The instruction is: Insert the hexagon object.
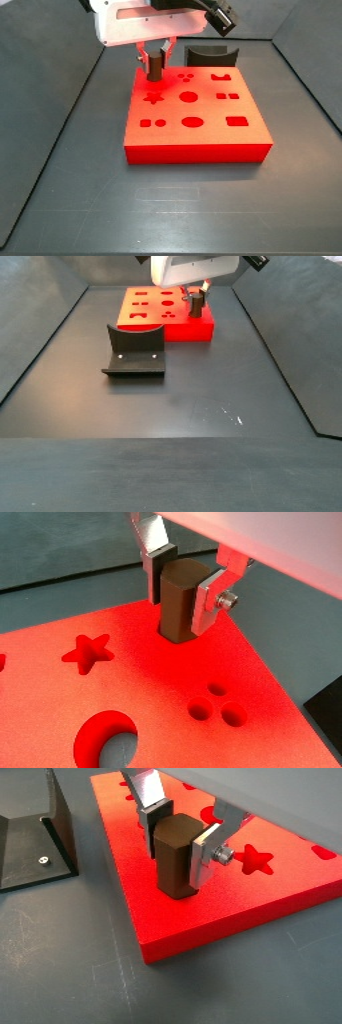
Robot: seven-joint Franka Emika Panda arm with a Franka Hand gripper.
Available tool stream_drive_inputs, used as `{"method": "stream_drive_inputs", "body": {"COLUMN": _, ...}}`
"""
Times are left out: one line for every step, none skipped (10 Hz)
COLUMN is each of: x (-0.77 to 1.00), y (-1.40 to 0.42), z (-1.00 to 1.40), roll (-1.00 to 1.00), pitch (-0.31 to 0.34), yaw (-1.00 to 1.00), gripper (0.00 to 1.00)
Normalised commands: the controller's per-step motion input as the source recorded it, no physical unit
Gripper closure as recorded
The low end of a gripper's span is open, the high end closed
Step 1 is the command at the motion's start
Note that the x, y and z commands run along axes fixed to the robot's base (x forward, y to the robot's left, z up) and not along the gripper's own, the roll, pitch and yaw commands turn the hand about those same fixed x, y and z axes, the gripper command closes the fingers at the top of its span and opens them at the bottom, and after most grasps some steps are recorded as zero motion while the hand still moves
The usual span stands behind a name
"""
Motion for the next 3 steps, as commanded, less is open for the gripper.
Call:
{"method": "stream_drive_inputs", "body": {"x": -0.08, "y": 0.0, "z": -0.63, "roll": 0.29, "pitch": 0.003, "yaw": -0.04, "gripper": 1.0}}
{"method": "stream_drive_inputs", "body": {"x": 0.0, "y": 0.0, "z": 0.0, "roll": 0.02, "pitch": 0.0, "yaw": 0.0, "gripper": 1.0}}
{"method": "stream_drive_inputs", "body": {"x": 0.0, "y": 0.0, "z": 0.0, "roll": 0.0, "pitch": 0.0, "yaw": 0.0, "gripper": 1.0}}
